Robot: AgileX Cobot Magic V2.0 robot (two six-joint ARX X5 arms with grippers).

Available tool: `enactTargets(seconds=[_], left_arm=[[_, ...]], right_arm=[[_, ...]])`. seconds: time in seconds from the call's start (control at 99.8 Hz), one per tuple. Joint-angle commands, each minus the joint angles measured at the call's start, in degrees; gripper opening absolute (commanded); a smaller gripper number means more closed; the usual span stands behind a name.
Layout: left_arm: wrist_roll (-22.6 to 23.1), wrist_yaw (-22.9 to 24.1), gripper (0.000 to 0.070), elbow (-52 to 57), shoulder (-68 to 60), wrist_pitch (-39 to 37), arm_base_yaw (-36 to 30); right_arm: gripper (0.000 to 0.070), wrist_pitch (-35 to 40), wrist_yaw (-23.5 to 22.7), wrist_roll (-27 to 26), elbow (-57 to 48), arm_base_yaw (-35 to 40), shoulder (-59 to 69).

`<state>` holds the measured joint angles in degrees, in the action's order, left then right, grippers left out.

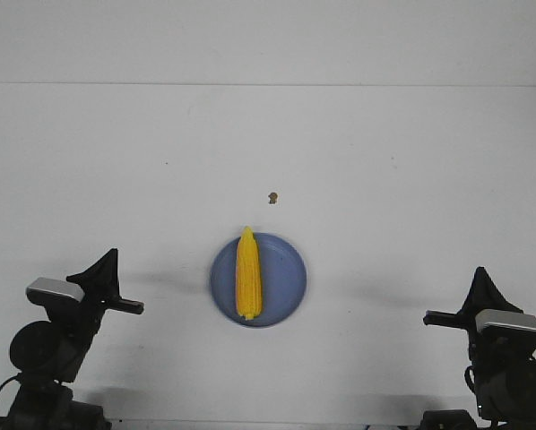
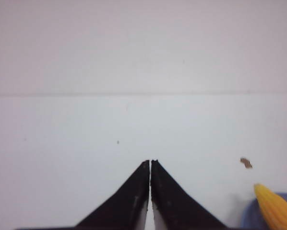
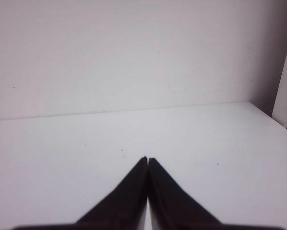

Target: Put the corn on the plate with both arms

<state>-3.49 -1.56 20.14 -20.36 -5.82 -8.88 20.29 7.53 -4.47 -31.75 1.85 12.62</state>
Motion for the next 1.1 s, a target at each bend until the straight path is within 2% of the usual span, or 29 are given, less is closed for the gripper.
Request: enactTargets(seconds=[0.0,0.1,0.451,1.093], left_arm=[[0.92,0.15,0.0012,-4.35,1.84,-4.59,-0.07],[0.98,0.35,0.0012,-9.9,5.95,-7.67,-0.04],[0.92,1.62,0.0012,-19.39,20.37,-5.66,2.27],[0.92,1.6,0.0012,-19.34,20.17,-4.79,3.02]], right_arm=[[0.0,-0.68,0.04,0.2,-0.28,0.02,0.15],[0.0,-0.68,0.04,0.2,-0.26,0.02,0.15],[0.0,-0.68,0.04,0.2,-0.28,0.02,0.15],[0.0,-0.68,0.04,0.17,-0.28,0.02,0.15]])
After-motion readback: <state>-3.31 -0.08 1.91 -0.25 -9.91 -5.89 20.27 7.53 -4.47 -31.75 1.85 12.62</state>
